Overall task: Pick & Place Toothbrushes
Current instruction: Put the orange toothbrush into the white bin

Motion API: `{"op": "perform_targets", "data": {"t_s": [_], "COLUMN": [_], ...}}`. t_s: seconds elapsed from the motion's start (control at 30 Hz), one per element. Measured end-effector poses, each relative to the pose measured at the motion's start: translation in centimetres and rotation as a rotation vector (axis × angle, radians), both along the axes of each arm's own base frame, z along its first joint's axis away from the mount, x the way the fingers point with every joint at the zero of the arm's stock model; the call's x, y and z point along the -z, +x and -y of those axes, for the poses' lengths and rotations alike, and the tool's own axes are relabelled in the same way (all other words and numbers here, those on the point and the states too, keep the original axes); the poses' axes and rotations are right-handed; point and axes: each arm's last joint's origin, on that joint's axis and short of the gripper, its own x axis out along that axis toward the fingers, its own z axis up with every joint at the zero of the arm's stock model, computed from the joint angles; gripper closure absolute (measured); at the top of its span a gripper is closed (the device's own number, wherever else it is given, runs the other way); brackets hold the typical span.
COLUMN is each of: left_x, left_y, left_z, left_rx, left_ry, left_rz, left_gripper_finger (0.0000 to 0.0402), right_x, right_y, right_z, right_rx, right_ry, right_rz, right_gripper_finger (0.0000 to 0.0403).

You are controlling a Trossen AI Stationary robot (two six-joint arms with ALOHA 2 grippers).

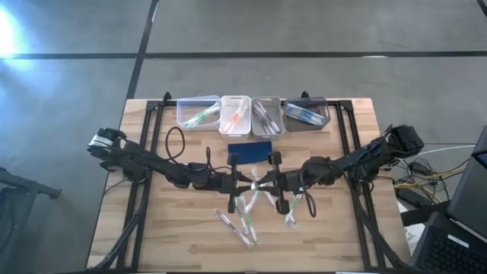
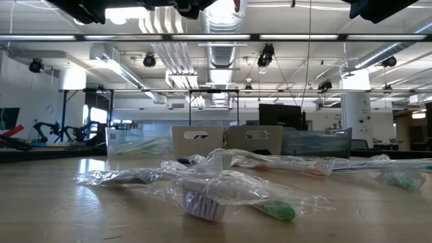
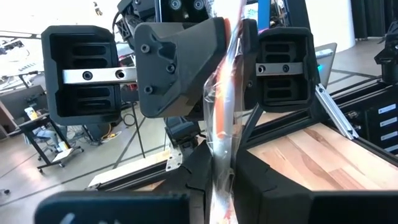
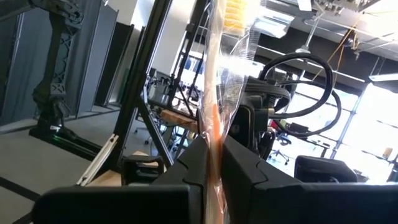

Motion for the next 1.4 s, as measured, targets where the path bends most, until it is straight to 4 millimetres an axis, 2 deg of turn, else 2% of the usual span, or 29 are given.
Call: {"op": "perform_targets", "data": {"t_s": [0.27,0.57,0.77,0.9,1.0,1.2,1.4], "left_x": [0.1,0.3,0.4,0.5,0.4,-1.7,-5.1], "left_y": [0.0,0.0,0.0,0.0,0.2,1.4,2.0], "left_z": [0.0,0.0,0.0,-0.2,-0.4,-1.2,-3.3], "left_rx": [-0.006,-0.003,-0.003,-0.063,-0.143,-0.319,-0.576], "left_ry": [0.003,-0.008,-0.029,-0.070,-0.085,-0.071,-0.046], "left_rz": [-0.011,-0.035,-0.047,-0.054,-0.077,-0.258,-0.419], "left_gripper_finger": [0.0368,0.0369,0.0362,0.0365,0.0369,0.0365,0.0369], "right_x": [0.0,-0.6,-1.8,-2.5,-2.2,-0.7,-0.5], "right_y": [0.0,-0.8,-3.3,-5.5,-6.9,-8.8,-10.7], "right_z": [0.0,0.4,1.1,1.8,2.3,3.4,4.3], "right_rx": [-0.016,0.016,0.037,0.063,0.109,0.301,0.444], "right_ry": [0.078,0.085,0.125,0.196,0.249,0.315,0.440], "right_rz": [-0.025,-0.111,-0.301,-0.418,-0.462,-0.441,-0.372], "right_gripper_finger": [0.0341,0.0257,0.0204,0.0187,0.0180,0.0177,0.0191]}}
